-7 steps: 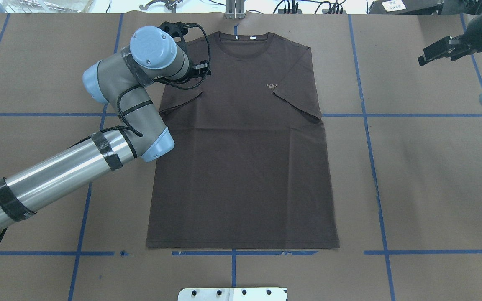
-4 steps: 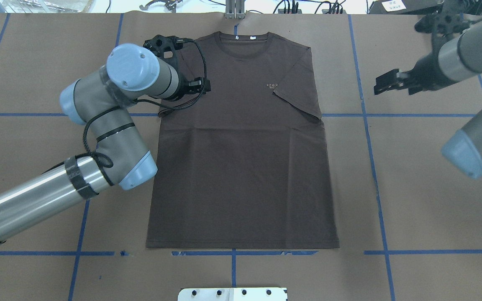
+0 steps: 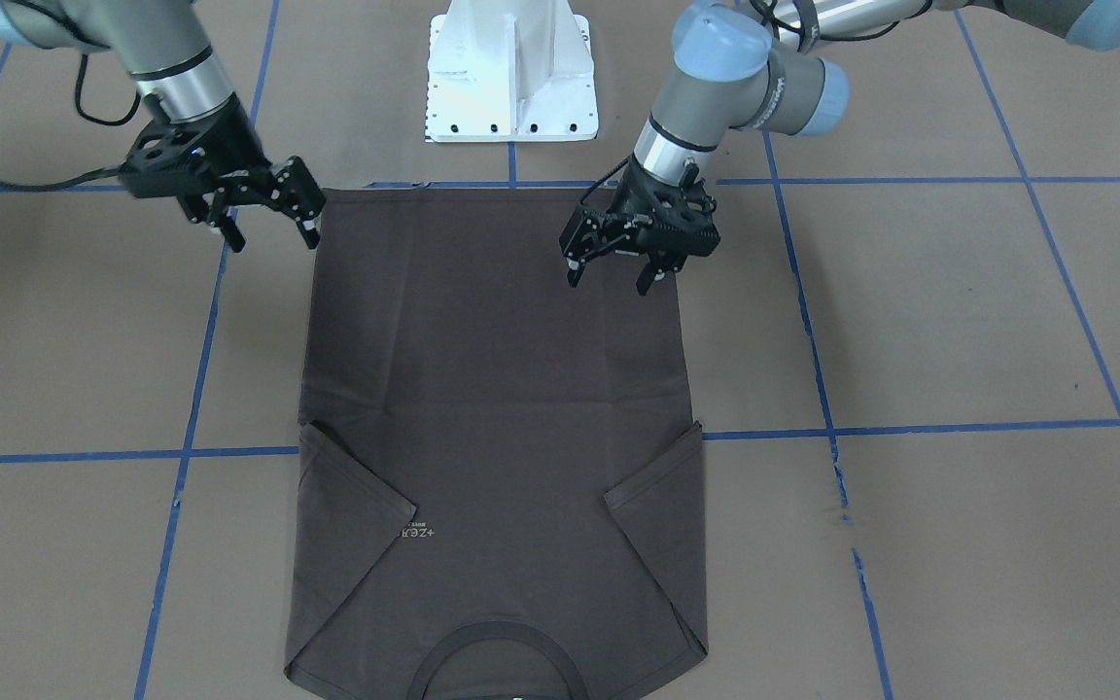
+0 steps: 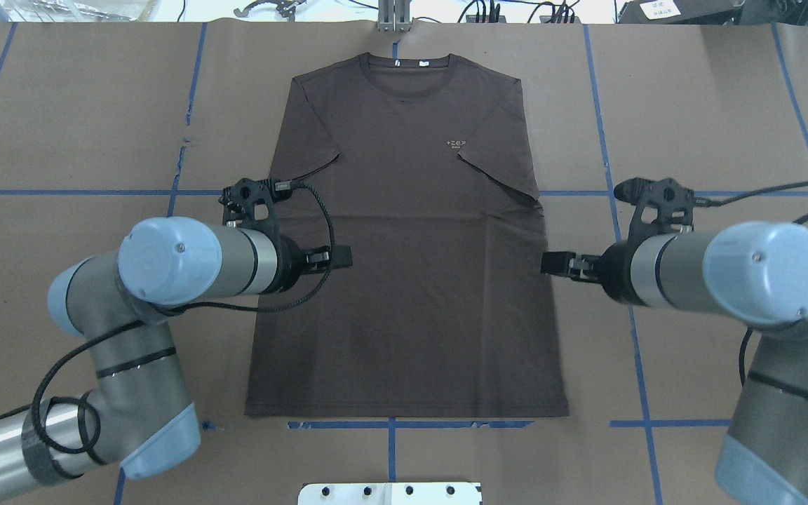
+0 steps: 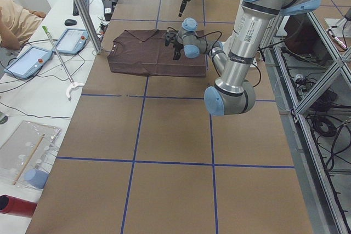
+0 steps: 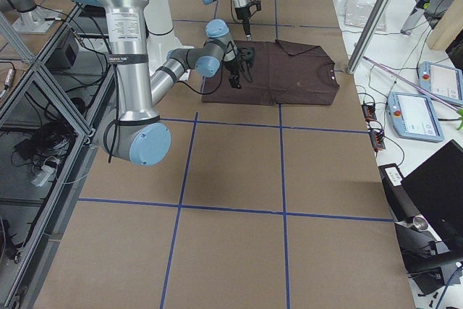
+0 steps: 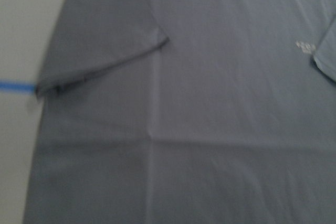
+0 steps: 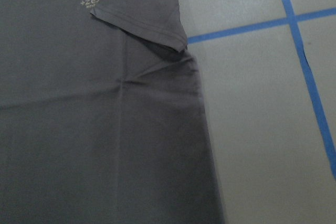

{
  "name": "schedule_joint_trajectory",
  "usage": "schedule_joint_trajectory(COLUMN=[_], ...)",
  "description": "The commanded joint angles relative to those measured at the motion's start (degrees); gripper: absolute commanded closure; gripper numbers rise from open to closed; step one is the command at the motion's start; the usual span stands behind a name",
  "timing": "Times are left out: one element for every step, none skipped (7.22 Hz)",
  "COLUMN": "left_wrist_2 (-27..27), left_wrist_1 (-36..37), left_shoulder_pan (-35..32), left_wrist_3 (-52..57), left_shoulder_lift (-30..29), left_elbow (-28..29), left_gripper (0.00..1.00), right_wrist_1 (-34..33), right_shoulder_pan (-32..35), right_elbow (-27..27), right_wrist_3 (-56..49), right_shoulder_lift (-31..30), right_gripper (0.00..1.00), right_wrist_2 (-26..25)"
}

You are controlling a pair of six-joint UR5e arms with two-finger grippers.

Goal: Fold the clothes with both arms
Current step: 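Move the left gripper and right gripper down to the shirt's hem corners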

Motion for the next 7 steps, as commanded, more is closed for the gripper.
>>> schedule_joint_trajectory(left_wrist_2=[3.8,5.3,5.4,5.3,5.3,5.3,5.3], left_wrist_1=[-0.1,0.0,0.2,1.7,4.6,6.0,6.1], left_shoulder_pan=[6.9,9.5,11.1,12.4,13.3,13.6,13.7], left_wrist_3=[-4.3,-6.2,-8.9,-10.0,-10.8,-11.0,-11.0], left_shoulder_lift=[6.5,9.3,11.9,13.0,13.1,13.1,13.2], left_elbow=[-5.7,-7.6,-8.3,-8.3,-8.2,-8.2,-8.2], left_gripper=[0.0,0.0,0.15,0.27,0.29,0.29,0.29], right_wrist_1=[0.1,0.1,0.1,0.1,0.1,0.1,0.1], right_shoulder_pan=[-12.4,-15.7,-16.7,-16.7,-16.7,-16.7,-16.7], right_elbow=[2.1,2.1,2.1,2.1,2.1,2.1,2.1], right_wrist_3=[10.8,12.9,13.0,13.0,13.0,13.0,13.0], right_shoulder_lift=[-3.2,-3.3,-3.6,-3.9,-3.9,-3.9,-4.0], right_gripper=[0.04,0.05,0.05,0.05,0.05,0.04,0.04], right_wrist_2=[-11.6,-14.6,-15.9,-16.0,-16.0,-16.0,-16.0])
